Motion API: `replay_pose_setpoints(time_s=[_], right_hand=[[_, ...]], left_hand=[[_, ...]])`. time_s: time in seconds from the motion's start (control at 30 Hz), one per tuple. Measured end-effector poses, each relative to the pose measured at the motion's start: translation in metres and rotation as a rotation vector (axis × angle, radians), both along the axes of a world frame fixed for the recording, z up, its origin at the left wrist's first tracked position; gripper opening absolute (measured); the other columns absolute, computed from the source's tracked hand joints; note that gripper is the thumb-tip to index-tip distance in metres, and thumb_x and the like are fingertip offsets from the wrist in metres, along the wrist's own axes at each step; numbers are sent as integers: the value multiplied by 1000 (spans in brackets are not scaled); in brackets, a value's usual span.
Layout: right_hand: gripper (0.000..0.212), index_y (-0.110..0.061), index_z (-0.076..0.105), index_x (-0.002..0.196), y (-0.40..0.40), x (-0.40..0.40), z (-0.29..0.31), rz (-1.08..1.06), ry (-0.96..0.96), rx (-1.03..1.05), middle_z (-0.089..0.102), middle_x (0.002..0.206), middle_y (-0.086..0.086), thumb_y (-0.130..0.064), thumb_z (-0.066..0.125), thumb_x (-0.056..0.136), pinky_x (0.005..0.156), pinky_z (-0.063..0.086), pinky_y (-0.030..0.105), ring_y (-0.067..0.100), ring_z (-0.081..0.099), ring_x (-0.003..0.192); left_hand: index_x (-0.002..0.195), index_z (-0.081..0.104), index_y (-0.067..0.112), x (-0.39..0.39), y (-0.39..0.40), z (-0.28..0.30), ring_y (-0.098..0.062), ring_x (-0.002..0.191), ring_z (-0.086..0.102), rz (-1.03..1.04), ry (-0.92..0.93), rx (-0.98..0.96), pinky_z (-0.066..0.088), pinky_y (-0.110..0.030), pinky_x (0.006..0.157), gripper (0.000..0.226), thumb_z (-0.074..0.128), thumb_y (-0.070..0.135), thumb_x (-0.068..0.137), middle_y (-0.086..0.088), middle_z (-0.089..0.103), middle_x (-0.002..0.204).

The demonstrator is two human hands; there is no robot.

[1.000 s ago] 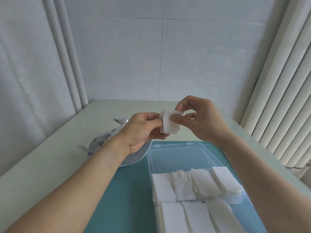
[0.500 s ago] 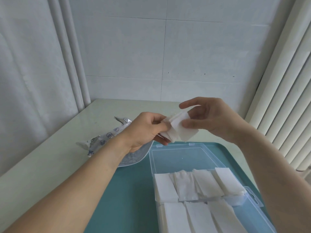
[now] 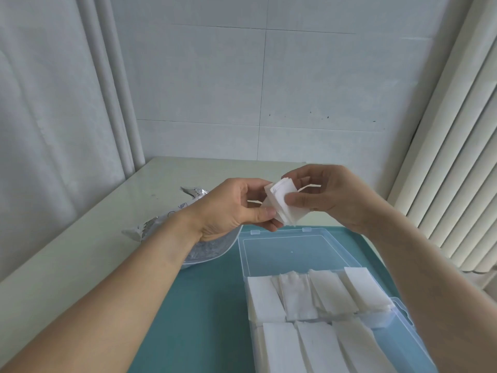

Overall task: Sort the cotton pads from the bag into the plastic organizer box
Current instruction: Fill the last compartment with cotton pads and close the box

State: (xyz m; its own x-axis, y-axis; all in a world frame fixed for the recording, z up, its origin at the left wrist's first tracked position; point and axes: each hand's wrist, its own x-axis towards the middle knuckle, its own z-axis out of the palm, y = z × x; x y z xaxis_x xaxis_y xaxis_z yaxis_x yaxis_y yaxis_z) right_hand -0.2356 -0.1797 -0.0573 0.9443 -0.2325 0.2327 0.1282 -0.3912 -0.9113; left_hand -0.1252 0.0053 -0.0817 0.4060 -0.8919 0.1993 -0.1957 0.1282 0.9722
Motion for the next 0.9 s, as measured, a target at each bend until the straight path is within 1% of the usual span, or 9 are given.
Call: replay_pose_setpoints(time_s=[0.07, 0.17, 0.33, 0.4, 0.47, 0.53, 0.67, 0.77, 0.9], right_hand=[[28, -10, 72, 101, -1, 0, 0, 8, -37, 35, 70, 95, 9, 1, 80, 77, 77, 57, 41, 24, 66, 79], [27, -13, 73, 98, -1, 1, 0, -6, -93, -37, 71, 96, 7, -2, 83, 76, 77, 55, 39, 20, 64, 76], [20, -21, 70, 84, 2, 1, 0, -33, -132, -162, 71, 87, -6, -11, 86, 76, 72, 51, 28, 13, 61, 73], [18, -23, 69, 78, 3, 2, 0, -69, -138, -209, 69, 77, -15, -17, 86, 76, 67, 46, 21, 11, 62, 72], [18, -21, 68, 77, 4, 2, 0, -79, -154, -211, 68, 73, -15, -16, 85, 77, 67, 46, 18, 10, 63, 72], [17, -14, 67, 79, 5, 0, 3, -27, -188, -83, 71, 77, -6, -10, 83, 77, 69, 51, 22, 14, 65, 74], [17, -11, 63, 83, 2, -6, 14, 76, -120, 404, 71, 85, 4, -16, 76, 72, 69, 57, 28, 20, 68, 76], [22, -12, 65, 88, 3, -5, 12, 56, -19, 448, 72, 85, 4, -19, 76, 70, 67, 57, 26, 17, 69, 73], [21, -8, 67, 86, 9, 0, 3, -123, -42, 369, 75, 86, 12, -16, 82, 74, 64, 58, 29, 23, 71, 73]], left_hand=[[125, 62, 2, 0, 1, 1, -30, 87, 69, -9, 48, 0, 58, -32, 79, 40, 64, -6, 85, -22, 69, 104], [123, 61, -5, 0, 0, 1, -30, 82, 67, 23, 138, 2, 59, -33, 76, 34, 56, -12, 90, -22, 69, 97], [114, 64, -8, -6, -6, 0, -27, 74, 66, 109, 169, 31, 60, -33, 71, 22, 58, 0, 94, -23, 68, 94], [108, 66, -7, -7, -8, -1, -27, 70, 67, 158, 165, 30, 60, -32, 68, 17, 60, -1, 93, -22, 69, 88], [103, 66, -8, -8, -10, -2, -28, 68, 68, 207, 186, 25, 61, -32, 67, 14, 62, -2, 91, -23, 70, 85], [99, 66, -8, -8, -12, -2, -28, 68, 69, 270, 219, 3, 61, -32, 67, 11, 62, -2, 91, -23, 70, 83], [97, 64, -8, -7, -15, -3, -35, 71, 72, 418, 195, -64, 62, -34, 66, 8, 63, -1, 92, -25, 70, 85], [104, 64, -8, -10, -16, -3, -37, 80, 74, 413, 155, -96, 62, -36, 72, 16, 65, 3, 93, -24, 73, 91], [114, 64, -3, -18, -15, 2, -35, 91, 74, 283, 146, -92, 61, -37, 81, 18, 56, 1, 98, -23, 74, 99]])
